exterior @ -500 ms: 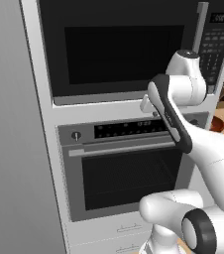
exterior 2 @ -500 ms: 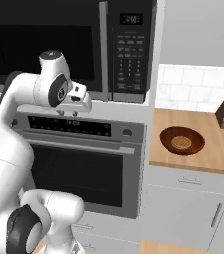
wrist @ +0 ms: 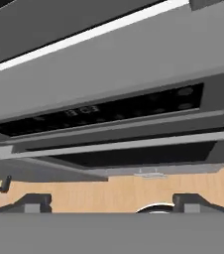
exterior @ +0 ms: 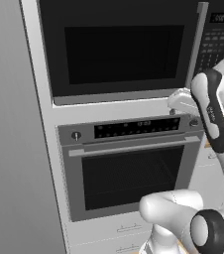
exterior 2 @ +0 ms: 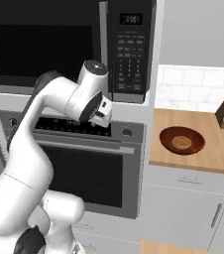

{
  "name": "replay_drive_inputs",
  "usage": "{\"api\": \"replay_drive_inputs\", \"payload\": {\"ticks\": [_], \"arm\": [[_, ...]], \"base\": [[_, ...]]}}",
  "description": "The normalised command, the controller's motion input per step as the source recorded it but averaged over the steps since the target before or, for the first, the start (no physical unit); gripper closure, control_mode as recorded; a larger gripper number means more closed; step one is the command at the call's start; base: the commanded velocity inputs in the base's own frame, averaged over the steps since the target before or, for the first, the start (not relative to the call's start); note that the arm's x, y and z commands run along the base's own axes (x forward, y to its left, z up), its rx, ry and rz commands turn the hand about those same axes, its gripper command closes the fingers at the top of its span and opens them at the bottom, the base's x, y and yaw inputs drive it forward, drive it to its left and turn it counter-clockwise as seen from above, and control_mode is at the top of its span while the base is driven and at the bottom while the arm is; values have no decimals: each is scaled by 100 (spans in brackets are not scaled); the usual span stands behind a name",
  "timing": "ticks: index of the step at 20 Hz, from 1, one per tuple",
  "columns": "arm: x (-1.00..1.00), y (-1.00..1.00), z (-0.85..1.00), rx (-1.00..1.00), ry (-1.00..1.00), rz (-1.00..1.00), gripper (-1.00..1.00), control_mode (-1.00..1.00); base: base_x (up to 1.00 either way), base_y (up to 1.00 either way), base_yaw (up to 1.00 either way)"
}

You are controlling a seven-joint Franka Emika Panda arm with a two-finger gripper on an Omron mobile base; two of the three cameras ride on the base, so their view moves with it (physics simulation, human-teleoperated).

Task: Open the microwave, place the bowl with waffle inside the microwave, then close the microwave door and turn it on.

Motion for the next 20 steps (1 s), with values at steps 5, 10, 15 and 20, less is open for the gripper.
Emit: {"api": "replay_drive_inputs", "payload": {"ticks": [5,10,15,20], "arm": [[0,-58,16,71,-16,-36,-100,-100],[3,-52,36,79,-15,-25,-100,-100],[36,-34,11,68,3,-16,-100,-100],[32,8,0,56,0,-6,-100,-100]], "base": [[0,0,0],[0,0,0],[0,0,0],[0,0,0]]}}
